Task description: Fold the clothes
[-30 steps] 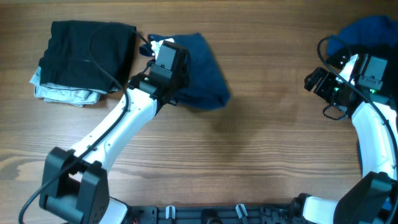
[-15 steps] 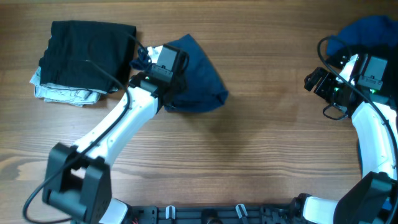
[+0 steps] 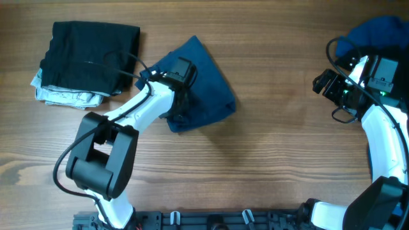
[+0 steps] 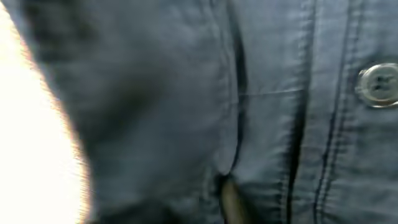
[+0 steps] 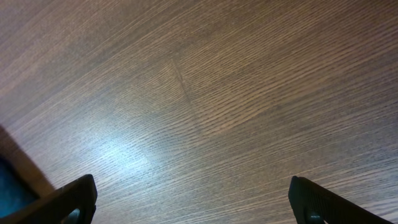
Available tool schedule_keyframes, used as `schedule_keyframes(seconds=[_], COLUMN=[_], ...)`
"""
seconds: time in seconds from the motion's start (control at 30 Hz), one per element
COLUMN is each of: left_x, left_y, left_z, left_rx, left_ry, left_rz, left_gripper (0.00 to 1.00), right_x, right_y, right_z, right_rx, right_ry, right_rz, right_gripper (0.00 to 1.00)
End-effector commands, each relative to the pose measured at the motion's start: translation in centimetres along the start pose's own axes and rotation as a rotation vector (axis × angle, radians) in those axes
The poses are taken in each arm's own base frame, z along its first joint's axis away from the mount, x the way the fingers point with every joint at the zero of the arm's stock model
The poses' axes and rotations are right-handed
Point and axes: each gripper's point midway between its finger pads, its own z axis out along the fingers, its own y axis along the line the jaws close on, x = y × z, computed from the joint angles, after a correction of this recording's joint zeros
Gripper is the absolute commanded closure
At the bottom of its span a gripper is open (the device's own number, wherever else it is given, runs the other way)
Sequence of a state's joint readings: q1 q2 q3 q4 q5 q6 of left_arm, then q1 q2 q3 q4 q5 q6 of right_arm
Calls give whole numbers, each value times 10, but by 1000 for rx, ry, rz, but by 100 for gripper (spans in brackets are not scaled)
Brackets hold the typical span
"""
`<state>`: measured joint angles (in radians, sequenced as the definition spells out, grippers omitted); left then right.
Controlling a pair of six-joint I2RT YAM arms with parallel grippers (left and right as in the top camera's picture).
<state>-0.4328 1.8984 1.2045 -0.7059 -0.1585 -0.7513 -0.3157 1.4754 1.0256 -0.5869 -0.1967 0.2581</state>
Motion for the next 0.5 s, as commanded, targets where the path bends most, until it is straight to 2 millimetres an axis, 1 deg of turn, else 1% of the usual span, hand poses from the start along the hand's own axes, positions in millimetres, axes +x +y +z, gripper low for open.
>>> schedule_keyframes(seconds=[0.0, 0.13, 0.2, 0.27, 0.33, 0.47], left_x=[-9, -30, -36, -40, -40, -32], left_y=[-6, 7, 11, 14, 16, 18], left_z=[-22, -44, -50, -49, -44, -30], left_rx=[127, 168, 177, 177, 168, 142], left_ry=[48, 3, -14, -18, -11, 31], left_rz=[-78, -130, -149, -162, -167, -163], left_gripper=[38, 20, 17, 17, 14, 12], right_x=[-3, -3, -3, -3, -3, -3], right_y=[-2, -2, -2, -2, -2, -2], right_z=[1, 1, 1, 1, 1, 1], right_rx=[19, 19, 19, 19, 19, 19], right_ry=[-6, -6, -6, -6, -6, -6], right_rz=[5, 4, 4, 5, 4, 5], right_gripper=[0, 0, 0, 0, 0, 0])
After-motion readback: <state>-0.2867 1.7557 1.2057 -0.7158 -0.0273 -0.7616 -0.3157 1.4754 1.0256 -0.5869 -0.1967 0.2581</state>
